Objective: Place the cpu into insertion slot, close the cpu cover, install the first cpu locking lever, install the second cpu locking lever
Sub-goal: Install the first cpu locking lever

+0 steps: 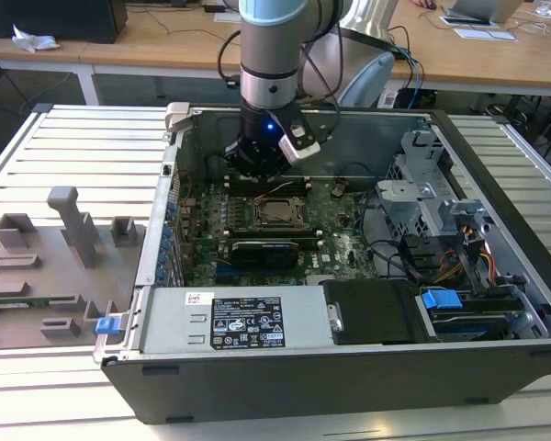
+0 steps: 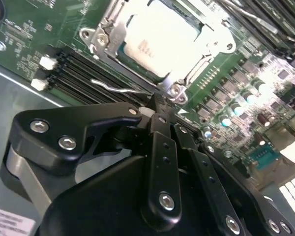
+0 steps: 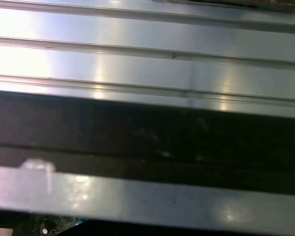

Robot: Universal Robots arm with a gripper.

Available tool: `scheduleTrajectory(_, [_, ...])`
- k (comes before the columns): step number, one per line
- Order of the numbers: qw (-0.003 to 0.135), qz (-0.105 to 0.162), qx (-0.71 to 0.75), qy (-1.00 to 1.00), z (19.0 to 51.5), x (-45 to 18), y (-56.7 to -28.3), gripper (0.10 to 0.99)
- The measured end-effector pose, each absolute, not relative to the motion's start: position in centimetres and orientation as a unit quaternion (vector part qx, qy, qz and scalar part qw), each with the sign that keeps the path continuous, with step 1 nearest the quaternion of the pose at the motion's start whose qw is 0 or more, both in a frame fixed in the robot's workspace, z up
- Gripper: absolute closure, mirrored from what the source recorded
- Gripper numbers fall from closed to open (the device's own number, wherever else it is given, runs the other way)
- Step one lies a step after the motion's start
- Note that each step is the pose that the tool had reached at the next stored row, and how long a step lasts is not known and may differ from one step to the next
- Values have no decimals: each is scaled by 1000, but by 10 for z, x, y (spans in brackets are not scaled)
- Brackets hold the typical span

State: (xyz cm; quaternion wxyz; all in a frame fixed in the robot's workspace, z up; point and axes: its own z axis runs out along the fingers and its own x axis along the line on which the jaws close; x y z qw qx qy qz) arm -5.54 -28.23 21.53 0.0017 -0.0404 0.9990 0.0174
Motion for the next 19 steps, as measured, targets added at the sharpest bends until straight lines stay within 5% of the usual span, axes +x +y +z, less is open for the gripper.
scheduleTrajectory(19, [-3,17,-40,999,204,-22,-282,980])
